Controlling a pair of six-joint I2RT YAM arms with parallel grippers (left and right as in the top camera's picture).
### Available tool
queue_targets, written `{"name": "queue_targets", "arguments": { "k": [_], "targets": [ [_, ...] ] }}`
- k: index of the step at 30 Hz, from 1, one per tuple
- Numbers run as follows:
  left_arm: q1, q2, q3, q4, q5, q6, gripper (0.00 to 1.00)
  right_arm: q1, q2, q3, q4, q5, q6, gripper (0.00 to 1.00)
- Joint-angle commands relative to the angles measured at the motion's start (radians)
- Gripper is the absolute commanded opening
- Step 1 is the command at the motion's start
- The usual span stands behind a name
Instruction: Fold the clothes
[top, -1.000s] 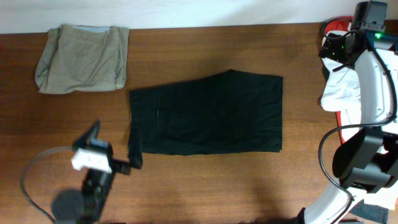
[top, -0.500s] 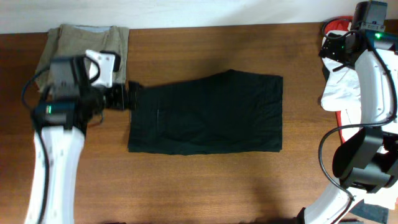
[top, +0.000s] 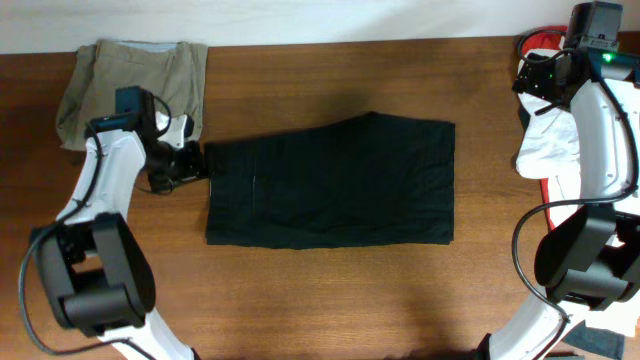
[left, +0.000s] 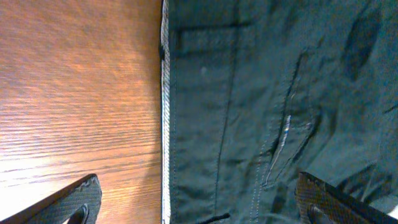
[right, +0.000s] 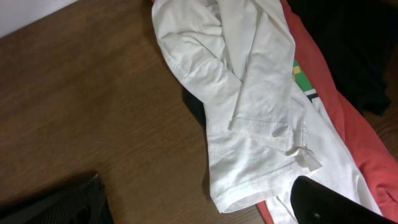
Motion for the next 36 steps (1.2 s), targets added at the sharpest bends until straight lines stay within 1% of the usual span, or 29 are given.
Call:
{"name": "queue_targets", "arguments": {
  "k": [1, 2, 9, 14, 16, 18, 19, 20, 21, 22, 25, 26, 28, 31, 34, 36],
  "targets": [
    [0.006, 0.093, 0.007, -0.027, 0.192, 0.102, 0.99, 0.005, -0.01, 0.012, 0.0, 0.016, -0.002, 0.99],
    [0.005, 0.121, 0.007, -0.035, 0.216, 0.111, 0.99, 0.005, -0.01, 0.012, 0.0, 0.016, -0.002, 0.99],
    [0.002, 0.251, 0.006, -0.055, 0.215, 0.111, 0.99, 0.005, -0.01, 0.012, 0.0, 0.016, -0.002, 0.99],
    [-0.003, 0.262, 0.005, -0.056, 0.216, 0.111, 0.98, 0.005, -0.01, 0.012, 0.0, 0.016, -0.002, 0.99],
    [-0.011, 0.262, 0.005, -0.054, 0.216, 0.111, 0.89, 0.005, -0.01, 0.012, 0.0, 0.016, -0.002, 0.98],
    [-0.024, 0.262, 0.005, -0.047, 0.215, 0.111, 0.76, 0.005, -0.01, 0.012, 0.0, 0.016, -0.002, 0.99],
    [-0.031, 0.262, 0.005, -0.04, 0.216, 0.111, 0.66, 0.005, -0.01, 0.012, 0.0, 0.016, -0.002, 0.99],
    [-0.037, 0.262, 0.005, -0.032, 0.216, 0.111, 0.51, 0.005, -0.01, 0.012, 0.0, 0.016, -0.002, 0.99],
    [-0.041, 0.262, 0.005, -0.032, 0.215, 0.111, 0.4, 0.005, -0.01, 0.012, 0.0, 0.016, -0.002, 0.99],
    [-0.045, 0.262, 0.005, -0.032, 0.214, 0.111, 0.21, 0.005, -0.01, 0.012, 0.0, 0.016, -0.002, 0.99],
    [-0.043, 0.262, 0.005, -0.034, 0.2, 0.102, 0.01, 0.005, -0.01, 0.012, 0.0, 0.016, -0.002, 0.99],
    [-0.039, 0.262, 0.006, -0.036, 0.14, 0.048, 0.01, 0.005, -0.01, 0.012, 0.0, 0.016, -0.002, 0.99],
    [-0.024, 0.262, 0.013, -0.049, 0.074, 0.007, 0.01, 0.005, -0.01, 0.012, 0.0, 0.016, -0.002, 0.99],
    [0.029, 0.262, 0.081, -0.132, 0.009, 0.005, 0.01, 0.005, -0.01, 0.012, 0.0, 0.016, -0.002, 0.99],
    [0.074, 0.262, 0.207, -0.249, -0.08, -0.037, 0.01, 0.005, -0.01, 0.012, 0.0, 0.016, -0.002, 0.99],
    [0.101, 0.262, 0.352, -0.376, -0.117, -0.041, 0.01, 0.005, -0.01, 0.012, 0.0, 0.016, -0.002, 0.99]
  ]
}}
